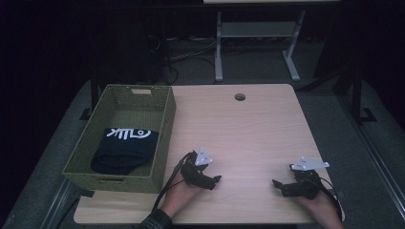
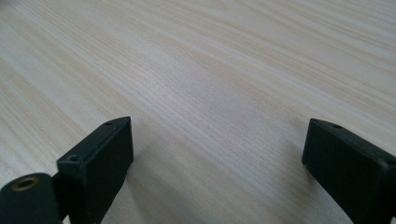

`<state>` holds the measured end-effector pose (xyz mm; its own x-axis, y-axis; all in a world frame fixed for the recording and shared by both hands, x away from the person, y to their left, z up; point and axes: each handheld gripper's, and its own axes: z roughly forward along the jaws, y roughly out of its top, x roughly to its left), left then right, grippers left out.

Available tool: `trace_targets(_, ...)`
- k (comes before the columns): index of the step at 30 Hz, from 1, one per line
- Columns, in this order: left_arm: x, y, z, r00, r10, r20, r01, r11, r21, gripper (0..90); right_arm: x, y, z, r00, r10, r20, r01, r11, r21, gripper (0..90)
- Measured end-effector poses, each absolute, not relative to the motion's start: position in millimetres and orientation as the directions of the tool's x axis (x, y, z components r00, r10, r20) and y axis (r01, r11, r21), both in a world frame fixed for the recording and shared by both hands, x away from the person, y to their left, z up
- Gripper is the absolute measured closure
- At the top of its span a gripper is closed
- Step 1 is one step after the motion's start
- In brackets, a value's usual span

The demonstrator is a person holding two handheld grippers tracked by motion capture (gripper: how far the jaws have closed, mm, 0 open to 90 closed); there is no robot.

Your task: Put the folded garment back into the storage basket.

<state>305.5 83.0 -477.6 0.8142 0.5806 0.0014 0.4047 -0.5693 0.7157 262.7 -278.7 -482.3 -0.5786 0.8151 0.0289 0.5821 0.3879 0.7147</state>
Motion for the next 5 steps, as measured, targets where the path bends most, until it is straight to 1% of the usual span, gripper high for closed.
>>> trace_targets(5, 305.4, 82.9, -477.6, 0.814, 0.581, -0.002, 0.407, -0.568, 0.716, 13.7, 262.7, -278.7, -482.3, -0.579, 0.815, 0.029, 0.582, 0.388, 0.715, 8.5)
